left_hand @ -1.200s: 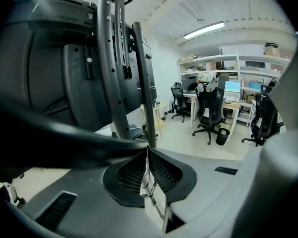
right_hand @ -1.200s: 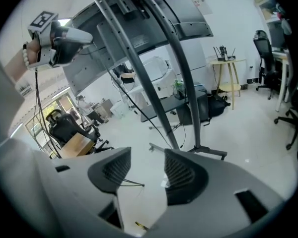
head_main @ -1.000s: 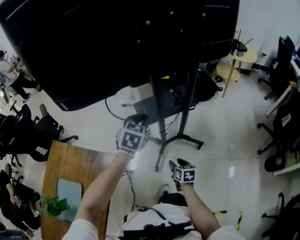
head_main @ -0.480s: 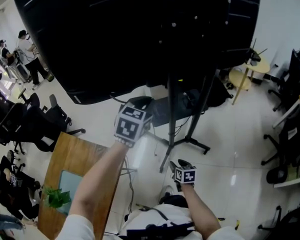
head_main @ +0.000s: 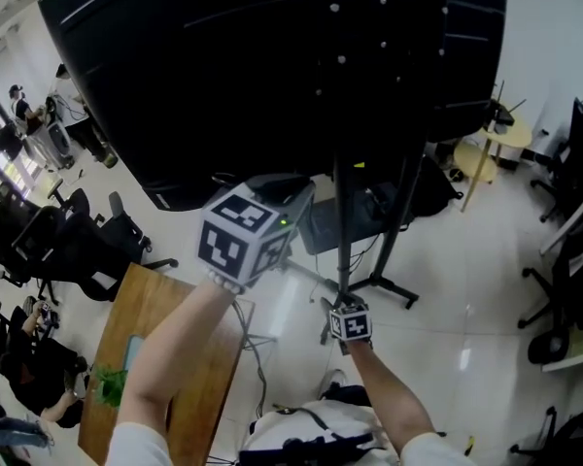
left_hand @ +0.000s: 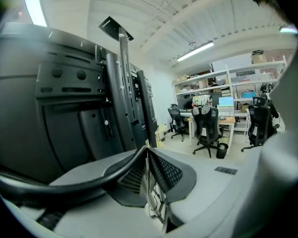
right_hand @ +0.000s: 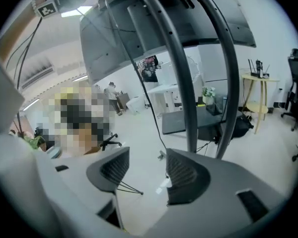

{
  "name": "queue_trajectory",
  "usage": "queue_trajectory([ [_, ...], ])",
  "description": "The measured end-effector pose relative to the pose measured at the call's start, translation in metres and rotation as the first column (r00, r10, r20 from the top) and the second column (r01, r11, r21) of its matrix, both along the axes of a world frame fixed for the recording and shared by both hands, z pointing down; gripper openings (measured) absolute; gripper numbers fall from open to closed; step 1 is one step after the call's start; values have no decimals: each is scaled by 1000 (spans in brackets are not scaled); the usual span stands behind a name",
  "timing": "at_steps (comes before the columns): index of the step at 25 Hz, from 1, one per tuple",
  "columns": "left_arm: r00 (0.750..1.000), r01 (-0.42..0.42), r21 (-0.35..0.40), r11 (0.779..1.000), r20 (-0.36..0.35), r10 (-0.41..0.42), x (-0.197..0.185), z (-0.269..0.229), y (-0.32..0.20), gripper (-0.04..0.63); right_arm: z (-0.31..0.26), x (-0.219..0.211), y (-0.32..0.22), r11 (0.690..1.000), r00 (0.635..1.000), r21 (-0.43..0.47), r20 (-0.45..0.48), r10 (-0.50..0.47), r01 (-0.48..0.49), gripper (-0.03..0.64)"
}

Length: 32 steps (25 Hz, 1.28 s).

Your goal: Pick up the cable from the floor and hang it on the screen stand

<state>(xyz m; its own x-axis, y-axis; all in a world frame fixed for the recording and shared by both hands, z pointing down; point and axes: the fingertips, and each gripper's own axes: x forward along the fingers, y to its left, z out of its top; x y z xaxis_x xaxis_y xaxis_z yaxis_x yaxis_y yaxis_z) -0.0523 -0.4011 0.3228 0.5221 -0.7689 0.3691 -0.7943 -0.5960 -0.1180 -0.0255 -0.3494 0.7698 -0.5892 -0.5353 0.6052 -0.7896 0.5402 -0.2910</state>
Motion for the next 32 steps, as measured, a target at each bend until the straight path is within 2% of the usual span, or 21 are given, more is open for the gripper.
queue_trajectory([
  [6, 998, -33, 23, 999, -55, 34, 5, -33, 18, 23, 3, 6, -33, 999, 1000, 41, -16, 7, -6, 259],
  [12, 991, -39, 40, 998, -123, 44, 9, -55, 15, 23, 25, 26, -52, 999, 996, 41, -82, 20, -17, 259],
  [18, 980, -58, 48, 997, -189, 66, 15, -74, 14, 23, 28, 27, -77, 996, 993, 87, -112, 26, -16, 258],
  [20, 977, -47, 56, 997, -204, 58, 14, -77, 12, 23, 36, 26, -78, 997, 991, 83, -133, 7, 4, 182],
  [21, 977, -35, 58, 998, -208, 46, 11, -77, 9, 23, 39, 25, -76, 996, 990, 83, -141, -4, 16, 84],
  [22, 978, -17, 60, 998, -206, 29, 6, -75, 6, 23, 40, 24, -73, 996, 989, 82, -145, -13, 25, 31],
  [25, 981, 62, 55, 997, -188, -51, -14, -59, -12, 23, 42, 30, -62, 998, 991, 58, -133, -11, 19, 21],
  [28, 978, 125, 24, 992, -172, -119, -28, -31, -30, 23, 31, 38, -55, 999, 998, 40, -70, 8, -5, 15],
  [32, 977, 176, 5, 984, -119, -174, -40, 8, -40, 23, -18, 56, -61, 993, 998, 115, 56, 25, -31, 15],
])
